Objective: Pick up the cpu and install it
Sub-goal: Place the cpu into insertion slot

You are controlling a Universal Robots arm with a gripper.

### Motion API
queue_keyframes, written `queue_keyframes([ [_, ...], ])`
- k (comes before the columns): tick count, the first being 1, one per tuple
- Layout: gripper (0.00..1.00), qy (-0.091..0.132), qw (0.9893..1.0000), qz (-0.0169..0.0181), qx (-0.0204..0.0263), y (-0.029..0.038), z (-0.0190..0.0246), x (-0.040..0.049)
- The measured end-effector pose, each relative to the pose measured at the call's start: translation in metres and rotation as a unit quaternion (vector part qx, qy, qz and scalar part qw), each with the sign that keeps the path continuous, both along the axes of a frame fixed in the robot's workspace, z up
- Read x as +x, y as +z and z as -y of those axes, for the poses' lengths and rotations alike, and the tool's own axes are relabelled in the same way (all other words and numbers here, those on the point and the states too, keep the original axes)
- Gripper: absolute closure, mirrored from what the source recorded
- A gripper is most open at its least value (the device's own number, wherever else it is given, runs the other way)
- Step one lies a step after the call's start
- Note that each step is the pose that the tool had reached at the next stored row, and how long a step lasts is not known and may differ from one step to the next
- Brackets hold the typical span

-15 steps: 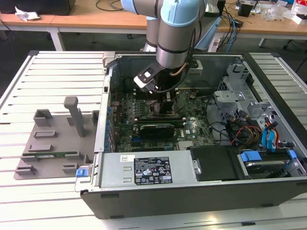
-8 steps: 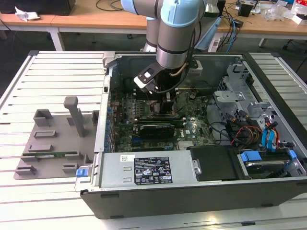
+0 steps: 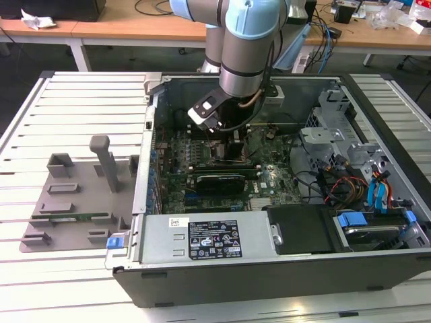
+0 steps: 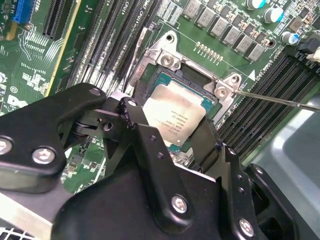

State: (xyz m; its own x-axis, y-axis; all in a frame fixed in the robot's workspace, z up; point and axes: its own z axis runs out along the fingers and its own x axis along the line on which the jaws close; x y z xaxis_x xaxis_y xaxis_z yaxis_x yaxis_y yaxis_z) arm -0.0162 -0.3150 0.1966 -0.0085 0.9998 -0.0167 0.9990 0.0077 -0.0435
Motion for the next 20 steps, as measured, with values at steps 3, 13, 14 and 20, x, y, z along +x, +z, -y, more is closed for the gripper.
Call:
queue_keyframes([
  [3, 0.38, 0.000, 1.0000, 0.0000, 0.0002, -0.0001, 0.0025, 0.0000],
  [13, 0.38, 0.000, 1.0000, 0.0000, -0.0001, 0.0000, 0.0027, 0.0036],
  [14, 0.38, -0.001, 1.0000, 0.0000, -0.0001, 0.0025, 0.0027, 0.0058],
  [20, 0.38, -0.002, 1.0000, -0.0012, 0.0001, 0.0061, 0.0000, 0.0090],
])
